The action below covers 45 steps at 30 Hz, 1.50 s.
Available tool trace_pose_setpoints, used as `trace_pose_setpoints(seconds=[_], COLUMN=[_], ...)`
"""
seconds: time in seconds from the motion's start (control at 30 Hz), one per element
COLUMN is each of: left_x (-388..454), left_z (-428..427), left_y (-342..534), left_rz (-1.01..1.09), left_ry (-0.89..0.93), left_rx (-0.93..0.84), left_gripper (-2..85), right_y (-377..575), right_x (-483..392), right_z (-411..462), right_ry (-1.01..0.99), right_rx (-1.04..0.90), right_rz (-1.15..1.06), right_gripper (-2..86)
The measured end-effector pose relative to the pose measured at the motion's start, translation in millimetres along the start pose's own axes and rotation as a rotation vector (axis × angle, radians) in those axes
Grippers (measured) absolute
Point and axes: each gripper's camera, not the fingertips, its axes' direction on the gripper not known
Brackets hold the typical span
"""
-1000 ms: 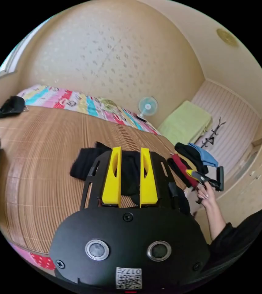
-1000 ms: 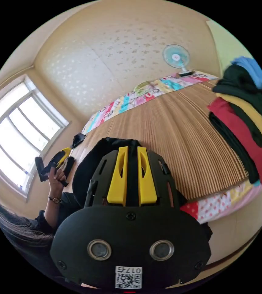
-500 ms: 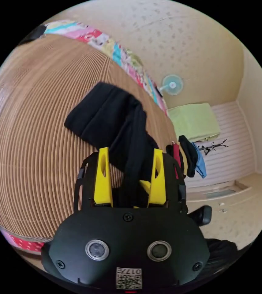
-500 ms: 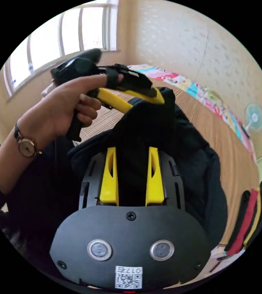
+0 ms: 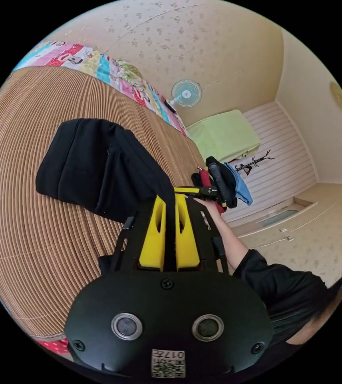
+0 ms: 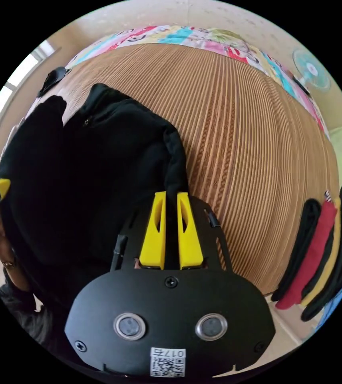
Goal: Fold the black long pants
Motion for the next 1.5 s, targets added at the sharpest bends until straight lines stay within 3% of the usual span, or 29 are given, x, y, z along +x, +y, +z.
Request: trace_pose_setpoints(seconds=[0.1, 0.13, 0.23, 0.27, 0.33, 0.4, 0.47, 0.5, 0.57, 0.67, 0.83, 0.9, 0.97, 1.07, 1.13, 1.23, 1.33, 1.43, 1.5], left_x=[17, 28, 46, 40, 20, -7, -31, -35, -46, -44, -34, -36, -38, -37, -36, -34, -30, -23, -20], left_z=[-41, -65, -125, -137, -136, -128, -121, -121, -115, -108, -93, -84, -74, -67, -59, -31, 10, 60, 85], left_y=[-4, -7, -5, -7, -20, -23, -18, -18, -26, -41, -57, -64, -70, -77, -84, -100, -110, -114, -115], left_rz=[0.117, 0.185, 0.304, 0.32, 0.326, 0.183, 0.044, 0.017, -0.045, -0.037, -0.008, -0.015, -0.024, -0.029, -0.025, -0.033, -0.067, -0.074, -0.058], left_ry=[-0.039, -0.084, -0.222, -0.184, -0.034, -0.004, -0.097, -0.108, -0.092, -0.061, -0.042, -0.007, 0.029, 0.036, 0.078, 0.178, 0.127, -0.004, -0.051], left_rx=[0.113, 0.222, 0.557, 0.605, 0.532, 0.485, 0.463, 0.449, 0.371, 0.3, 0.227, 0.181, 0.143, 0.094, 0.047, -0.073, -0.217, -0.416, -0.509], left_gripper=[3.1, 3.1, 4.1, 4.7, 5.6, 8.0, 8.7, 8.9, 10.7, 11.1, 10.9, 11.0, 11.0, 11.5, 12.6, 14.6, 15.0, 16.0, 16.0], right_y=[-12, -17, -17, -17, -21, -38, -52, -52, -41, -15, 54, 62, 65, 113, 142, 209, 258, 278, 285], right_x=[-13, -3, 49, 66, 81, 107, 152, 161, 168, 137, 65, 43, 8, -45, -66, -75, -73, -40, -1], right_z=[-40, -75, -201, -242, -282, -290, -261, -249, -194, -127, -63, -29, 30, 9, -8, -42, -39, -25, -34], right_ry=[0.128, 0.2, 0.107, 0.108, 0.139, 0.227, 0.307, 0.308, 0.277, 0.182, -0.215, -0.269, -0.345, -0.086, -0.084, -0.307, -0.487, -0.534, -0.59], right_rx=[0.035, 0.126, 0.53, 0.669, 0.834, 0.798, 0.601, 0.547, 0.421, 0.385, 0.512, 0.429, 0.221, 0.349, 0.347, 0.432, 0.344, 0.215, 0.251], right_rz=[-0.129, -0.089, 0.106, 0.158, 0.166, 0.372, 0.689, 0.713, 0.665, 0.501, 0.201, 0.169, 0.124, 0.014, -0.082, -0.223, -0.38, -0.345, -0.243], right_gripper=[3.4, 2.9, 2.7, 2.9, 3.3, 4.0, 5.5, 6.0, 8.3, 9.9, 12.4, 14.3, 14.8, 7.5, 5.6, 5.1, 6.4, 7.7, 8.0])
